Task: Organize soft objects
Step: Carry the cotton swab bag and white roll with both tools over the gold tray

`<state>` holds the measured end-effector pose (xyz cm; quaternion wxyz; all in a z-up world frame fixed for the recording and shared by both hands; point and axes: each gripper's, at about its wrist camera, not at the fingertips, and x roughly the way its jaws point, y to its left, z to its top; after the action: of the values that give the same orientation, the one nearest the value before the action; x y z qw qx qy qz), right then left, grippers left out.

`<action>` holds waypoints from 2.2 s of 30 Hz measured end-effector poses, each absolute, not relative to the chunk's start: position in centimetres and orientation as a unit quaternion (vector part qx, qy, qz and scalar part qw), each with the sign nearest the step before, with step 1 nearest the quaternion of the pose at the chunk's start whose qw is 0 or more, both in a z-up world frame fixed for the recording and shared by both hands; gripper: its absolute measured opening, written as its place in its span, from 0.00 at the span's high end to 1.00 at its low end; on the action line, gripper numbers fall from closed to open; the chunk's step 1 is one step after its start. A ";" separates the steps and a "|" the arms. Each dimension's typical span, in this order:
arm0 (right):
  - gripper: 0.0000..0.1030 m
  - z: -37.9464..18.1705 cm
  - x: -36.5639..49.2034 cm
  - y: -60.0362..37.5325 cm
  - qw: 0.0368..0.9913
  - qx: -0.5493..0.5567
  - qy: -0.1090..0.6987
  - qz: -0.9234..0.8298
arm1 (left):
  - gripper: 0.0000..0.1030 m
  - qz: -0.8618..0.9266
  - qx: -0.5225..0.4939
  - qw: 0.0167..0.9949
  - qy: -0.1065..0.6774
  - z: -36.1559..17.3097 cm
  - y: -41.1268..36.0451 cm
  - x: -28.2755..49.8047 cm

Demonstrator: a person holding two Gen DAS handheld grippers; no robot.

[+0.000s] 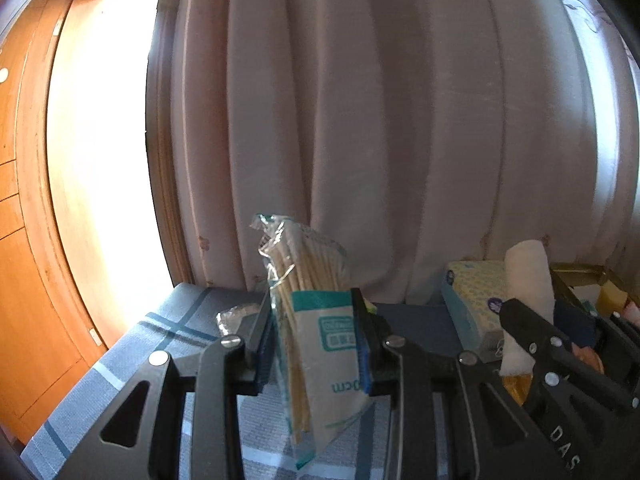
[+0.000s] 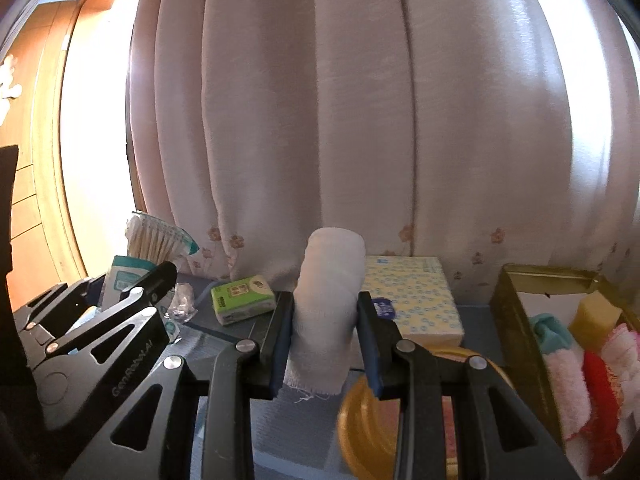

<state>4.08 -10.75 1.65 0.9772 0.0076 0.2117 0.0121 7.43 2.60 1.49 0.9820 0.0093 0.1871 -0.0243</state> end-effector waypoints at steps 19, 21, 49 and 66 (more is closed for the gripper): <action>0.67 2.6 -0.8 -14.6 0.983 -0.019 0.179 -0.022 | 0.69 -0.056 0.009 0.981 0.185 1.3 -0.2 4.7; 0.67 2.6 -1.0 -15.1 0.984 -0.017 0.178 -0.025 | 0.69 -0.060 0.008 0.981 0.184 1.3 -0.8 4.3; 0.67 3.5 -4.5 -22.6 0.979 -0.004 0.183 -0.089 | 0.69 -0.119 0.030 0.973 0.195 1.0 -7.8 1.8; 0.67 3.4 -5.2 -26.5 0.970 -0.006 0.207 -0.125 | 0.69 -0.163 0.031 0.965 0.204 1.1 -12.0 0.7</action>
<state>-5.21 -26.52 3.42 0.9704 -0.0064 0.2067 -0.1250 0.70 -11.98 1.05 0.9648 0.0307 0.2036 -0.1634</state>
